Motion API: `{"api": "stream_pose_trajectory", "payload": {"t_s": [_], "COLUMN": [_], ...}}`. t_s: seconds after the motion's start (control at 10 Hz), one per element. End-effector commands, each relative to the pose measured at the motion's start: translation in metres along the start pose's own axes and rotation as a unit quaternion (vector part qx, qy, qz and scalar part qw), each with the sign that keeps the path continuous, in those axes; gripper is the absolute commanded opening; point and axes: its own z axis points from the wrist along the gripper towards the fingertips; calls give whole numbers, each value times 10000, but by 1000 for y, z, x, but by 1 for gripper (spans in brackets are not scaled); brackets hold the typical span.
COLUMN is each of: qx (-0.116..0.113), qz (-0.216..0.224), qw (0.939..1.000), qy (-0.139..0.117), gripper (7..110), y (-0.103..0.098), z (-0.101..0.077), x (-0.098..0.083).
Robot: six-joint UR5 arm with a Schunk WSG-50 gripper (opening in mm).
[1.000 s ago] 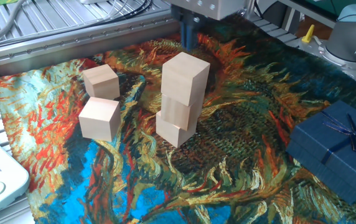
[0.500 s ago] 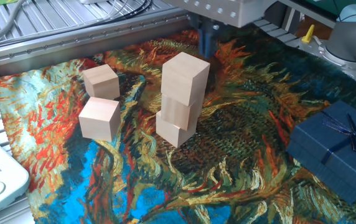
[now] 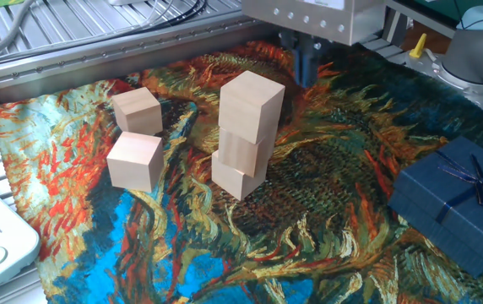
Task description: Stack the blocks in a vertical line of five
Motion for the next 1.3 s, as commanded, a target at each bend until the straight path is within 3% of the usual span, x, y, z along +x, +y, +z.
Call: {"api": "stream_pose_trajectory", "payload": {"t_s": [0.0,0.2,0.3,0.4,0.5,0.6,0.7,1.0,1.2], "qx": [2,-309,-237,-21,41,18,144,283,530], "qz": [194,366,428,436,468,464,400,505,666], "qw": [9994,9975,9966,9970,9979,9981,9983,9974,9959], "qy": [302,514,669,637,453,407,409,437,313], "gripper": [7,7,7,7,7,7,7,7,7], "y": [4,20,17,9,11,16,15,10,-5], "z": [9,11,15,25,44,55,69,80,75], "x": [4,9,11,8,-3,-7,-9,-2,-4]}}
